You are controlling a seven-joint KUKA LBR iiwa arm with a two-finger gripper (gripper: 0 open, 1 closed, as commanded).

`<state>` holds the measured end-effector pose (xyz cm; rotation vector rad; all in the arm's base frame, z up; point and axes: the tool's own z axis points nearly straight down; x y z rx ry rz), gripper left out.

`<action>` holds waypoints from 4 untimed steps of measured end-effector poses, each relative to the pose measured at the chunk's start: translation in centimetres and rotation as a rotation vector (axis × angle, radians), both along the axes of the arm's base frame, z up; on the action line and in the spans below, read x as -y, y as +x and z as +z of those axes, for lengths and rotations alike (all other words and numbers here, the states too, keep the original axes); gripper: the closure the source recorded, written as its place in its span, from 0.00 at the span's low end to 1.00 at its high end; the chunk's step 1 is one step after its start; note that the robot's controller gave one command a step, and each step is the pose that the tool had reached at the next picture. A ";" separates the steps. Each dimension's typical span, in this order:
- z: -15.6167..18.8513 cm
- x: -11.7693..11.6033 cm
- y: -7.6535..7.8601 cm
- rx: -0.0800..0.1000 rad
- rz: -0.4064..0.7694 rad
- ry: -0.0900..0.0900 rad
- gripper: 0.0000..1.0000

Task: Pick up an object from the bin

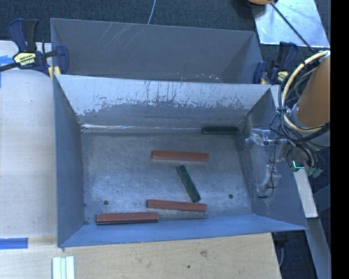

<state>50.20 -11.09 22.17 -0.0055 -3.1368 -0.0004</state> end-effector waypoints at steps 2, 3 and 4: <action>-4.5 -2.5 -0.4 0.015 -0.021 -0.003 0.00; -9.5 -5.2 1.1 0.011 -0.105 -0.002 0.00; -11.1 -7.0 2.4 0.009 -0.129 0.000 0.00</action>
Offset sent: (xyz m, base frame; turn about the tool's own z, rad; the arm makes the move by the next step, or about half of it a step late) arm -0.0130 0.0534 -0.1027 0.0412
